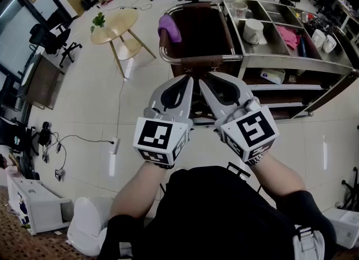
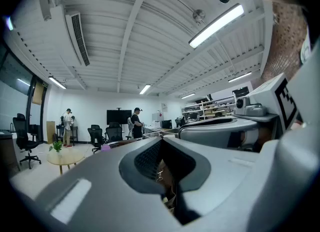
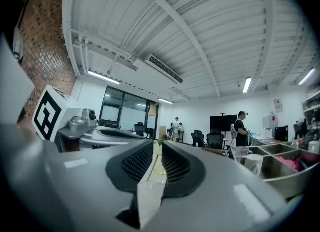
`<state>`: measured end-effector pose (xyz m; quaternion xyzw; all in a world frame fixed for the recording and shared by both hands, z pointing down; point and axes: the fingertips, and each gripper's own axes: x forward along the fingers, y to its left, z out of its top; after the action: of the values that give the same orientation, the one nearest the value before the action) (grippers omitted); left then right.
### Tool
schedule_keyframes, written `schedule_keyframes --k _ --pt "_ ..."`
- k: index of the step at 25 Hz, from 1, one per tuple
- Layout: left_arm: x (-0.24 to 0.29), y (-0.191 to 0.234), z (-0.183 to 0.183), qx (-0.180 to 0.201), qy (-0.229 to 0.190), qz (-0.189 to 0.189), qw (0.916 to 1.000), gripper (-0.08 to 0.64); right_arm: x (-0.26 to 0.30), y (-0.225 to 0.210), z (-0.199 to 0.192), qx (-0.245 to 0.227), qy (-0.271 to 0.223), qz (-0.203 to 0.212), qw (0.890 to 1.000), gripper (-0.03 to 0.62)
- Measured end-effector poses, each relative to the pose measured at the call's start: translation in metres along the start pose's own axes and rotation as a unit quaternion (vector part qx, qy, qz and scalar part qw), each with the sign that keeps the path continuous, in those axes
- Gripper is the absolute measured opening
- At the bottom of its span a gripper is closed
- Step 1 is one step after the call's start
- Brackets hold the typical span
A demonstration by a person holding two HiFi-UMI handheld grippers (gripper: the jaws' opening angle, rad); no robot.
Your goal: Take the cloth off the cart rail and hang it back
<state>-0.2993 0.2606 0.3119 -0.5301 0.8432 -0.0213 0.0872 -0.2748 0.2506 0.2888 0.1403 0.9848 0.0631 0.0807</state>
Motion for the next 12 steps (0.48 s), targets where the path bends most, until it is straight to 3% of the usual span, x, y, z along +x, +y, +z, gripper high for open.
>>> schedule_keyframes --k 12 --pt "0.015 0.038 -0.004 0.002 -0.009 0.009 0.9999 0.003 0.042 -0.015 0.004 -0.004 -0.002 0.005 1.0 0.055"
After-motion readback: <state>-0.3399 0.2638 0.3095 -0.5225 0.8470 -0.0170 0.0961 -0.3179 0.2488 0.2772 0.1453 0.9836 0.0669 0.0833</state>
